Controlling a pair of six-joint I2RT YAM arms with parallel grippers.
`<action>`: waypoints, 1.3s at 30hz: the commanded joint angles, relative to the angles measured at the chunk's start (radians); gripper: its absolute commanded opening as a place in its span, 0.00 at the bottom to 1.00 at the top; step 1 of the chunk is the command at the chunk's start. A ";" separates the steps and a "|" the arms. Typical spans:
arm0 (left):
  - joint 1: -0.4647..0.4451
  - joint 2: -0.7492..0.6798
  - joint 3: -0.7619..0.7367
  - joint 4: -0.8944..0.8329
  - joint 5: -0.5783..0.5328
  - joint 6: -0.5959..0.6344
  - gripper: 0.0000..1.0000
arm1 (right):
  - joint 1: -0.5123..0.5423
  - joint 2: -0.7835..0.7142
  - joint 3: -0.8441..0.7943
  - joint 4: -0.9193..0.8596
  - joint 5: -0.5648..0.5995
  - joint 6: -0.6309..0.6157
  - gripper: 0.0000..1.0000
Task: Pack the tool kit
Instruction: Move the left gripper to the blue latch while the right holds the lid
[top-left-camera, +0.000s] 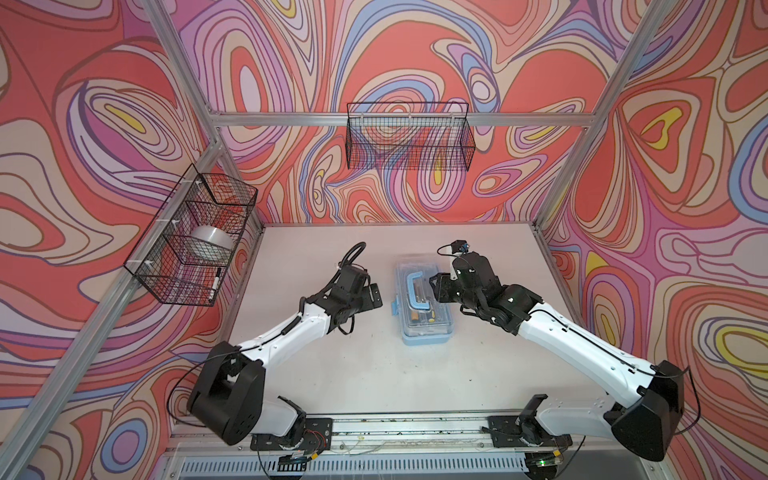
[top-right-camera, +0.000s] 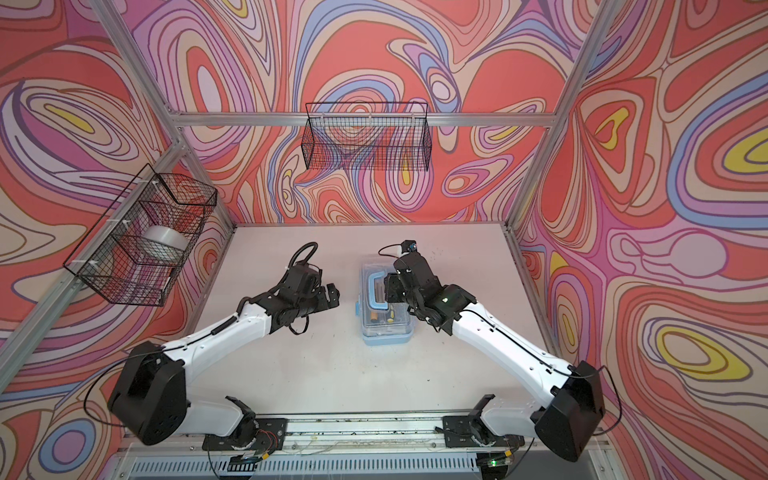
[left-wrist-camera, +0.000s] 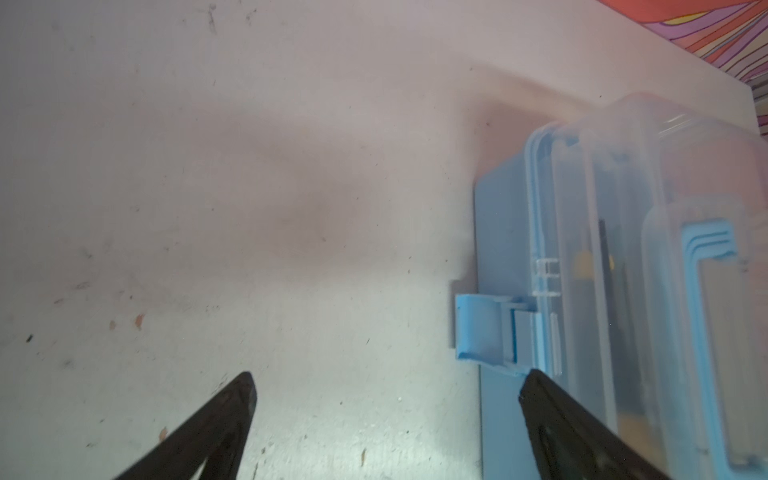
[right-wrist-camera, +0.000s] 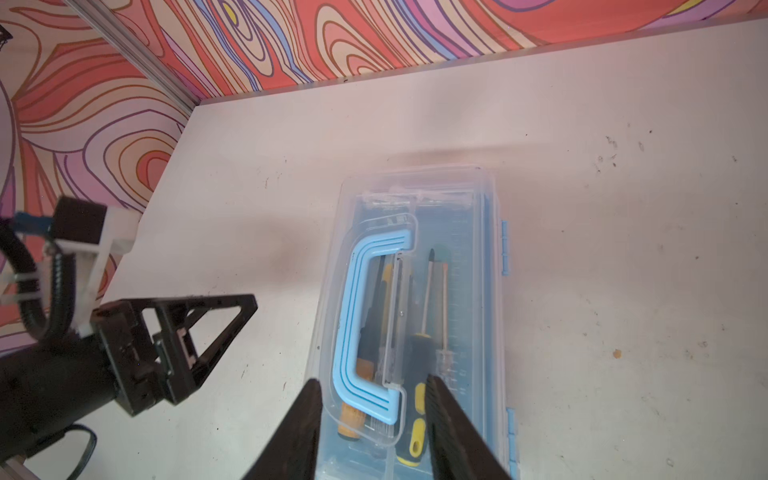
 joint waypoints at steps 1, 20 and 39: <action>-0.010 -0.130 -0.182 0.256 -0.006 0.091 1.00 | -0.049 0.002 -0.003 0.053 -0.047 -0.033 0.43; -0.227 0.039 -0.377 0.607 -0.161 0.174 0.98 | -0.092 0.140 -0.026 0.201 -0.082 -0.033 0.49; -0.254 0.296 -0.257 0.747 -0.184 0.178 0.93 | -0.147 0.173 -0.045 0.233 -0.152 -0.041 0.44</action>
